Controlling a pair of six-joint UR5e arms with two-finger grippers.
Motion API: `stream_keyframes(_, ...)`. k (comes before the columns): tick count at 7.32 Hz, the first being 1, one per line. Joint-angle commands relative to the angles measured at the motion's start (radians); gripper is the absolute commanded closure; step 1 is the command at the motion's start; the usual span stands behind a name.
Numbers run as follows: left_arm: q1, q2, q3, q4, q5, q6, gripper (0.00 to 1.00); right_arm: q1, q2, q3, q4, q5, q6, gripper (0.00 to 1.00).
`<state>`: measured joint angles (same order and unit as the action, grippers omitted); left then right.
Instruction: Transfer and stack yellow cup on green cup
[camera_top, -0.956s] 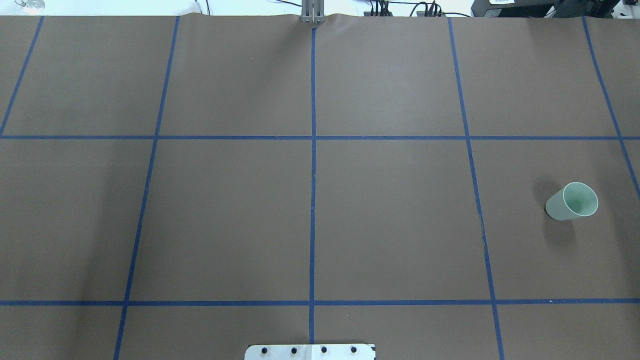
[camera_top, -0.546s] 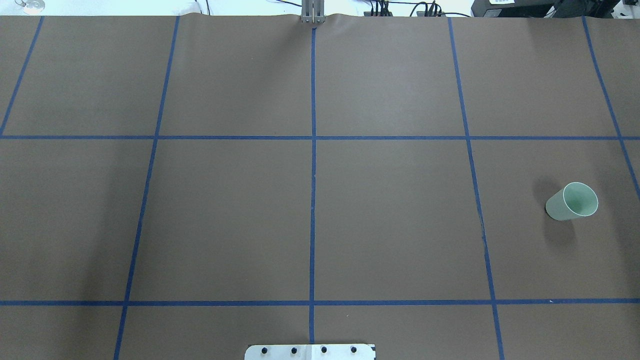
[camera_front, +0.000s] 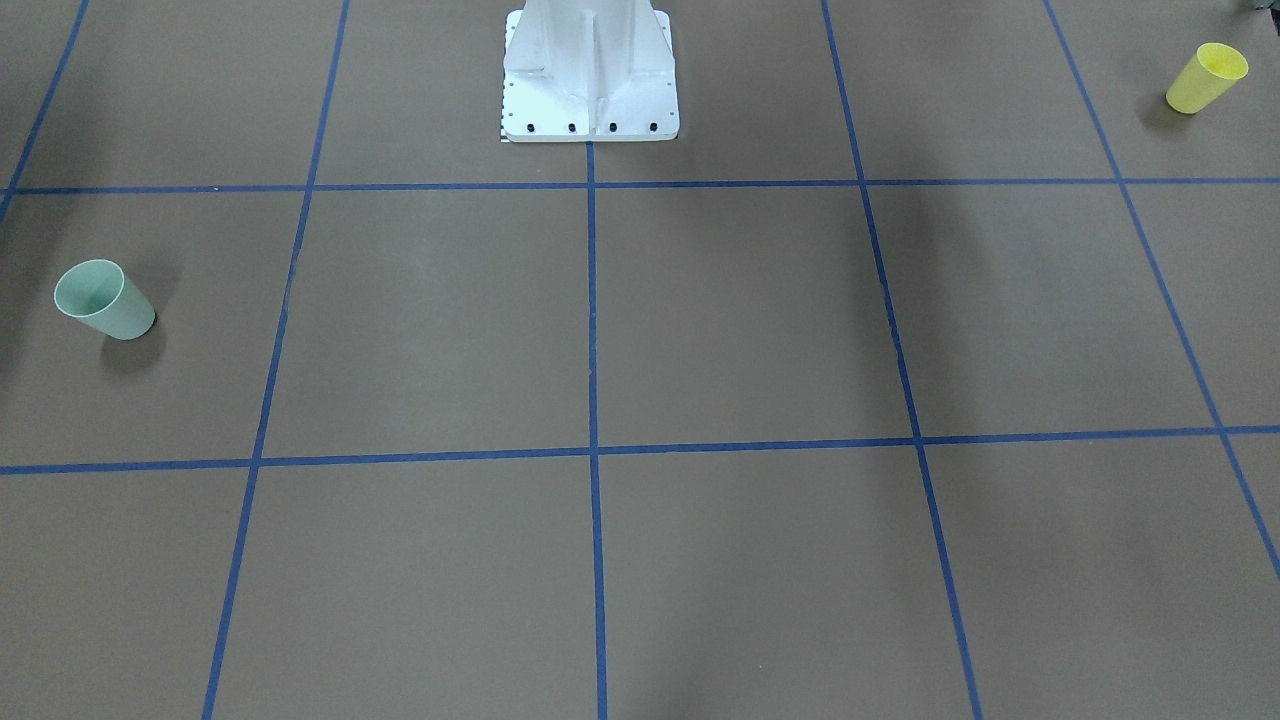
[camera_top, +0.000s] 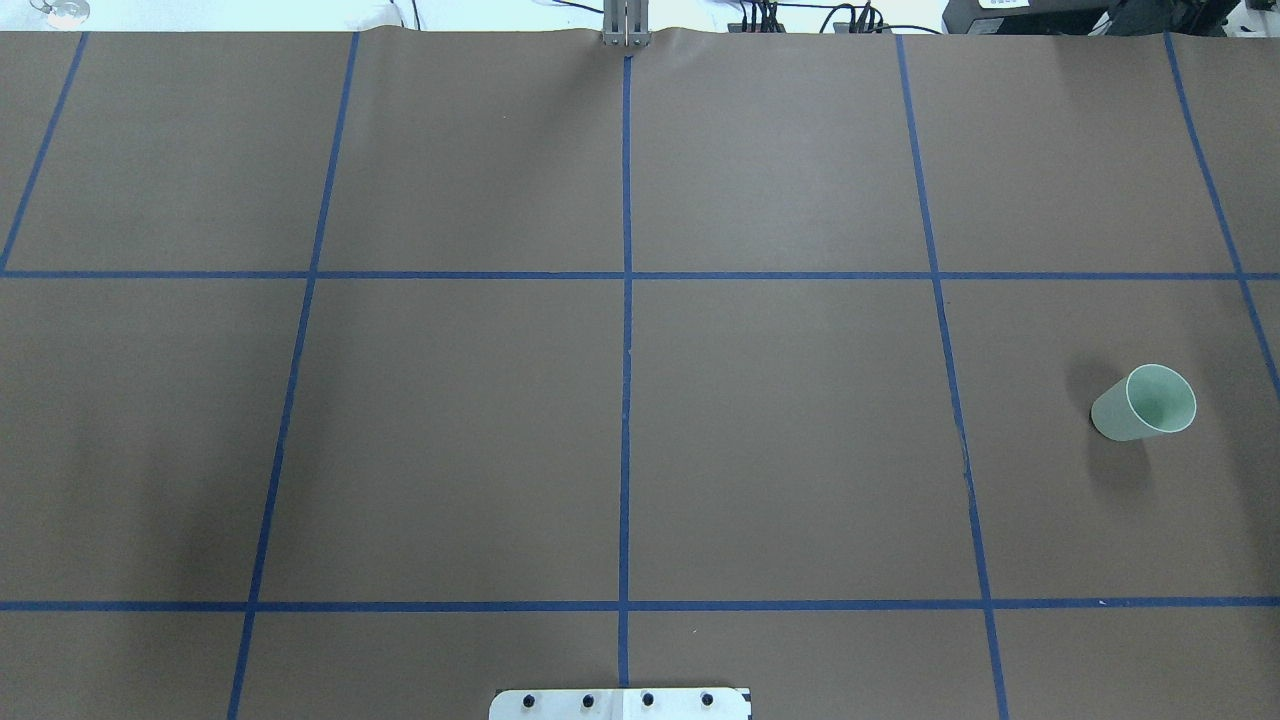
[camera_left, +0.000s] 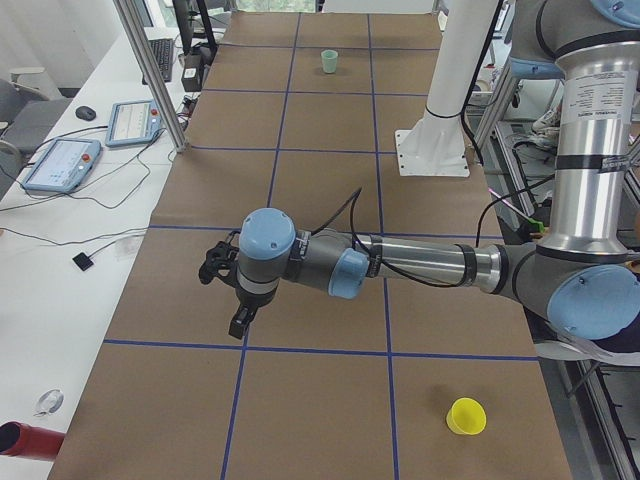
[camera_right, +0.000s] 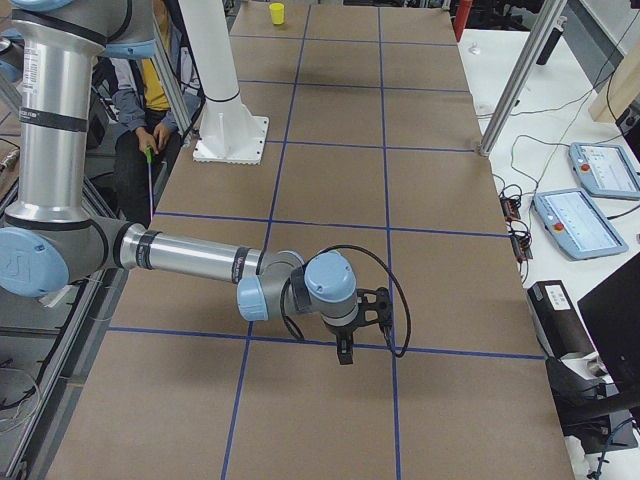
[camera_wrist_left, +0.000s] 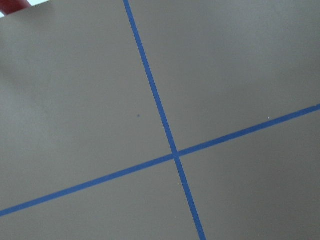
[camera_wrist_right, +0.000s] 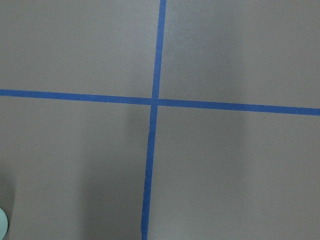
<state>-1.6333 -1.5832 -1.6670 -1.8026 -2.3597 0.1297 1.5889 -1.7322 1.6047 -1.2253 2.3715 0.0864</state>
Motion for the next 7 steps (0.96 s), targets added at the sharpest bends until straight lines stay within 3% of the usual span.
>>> stream_keyframes(1, 0.001, -0.029, -0.035, -0.029, -0.001, -0.022, 0.00, -0.001, -0.003, 0.001, 0.001, 0.000, 0.000, 0.00)
stream_keyframes(4, 0.001, -0.029, -0.063, -0.087, 0.000, -0.096, 0.00, 0.000, -0.013, -0.009, 0.000, 0.000, -0.002, 0.00)
stream_keyframes(7, 0.000, -0.015, -0.169, -0.084, 0.032, -0.427, 0.00, -0.001, -0.038, -0.016, 0.017, 0.003, -0.005, 0.00)
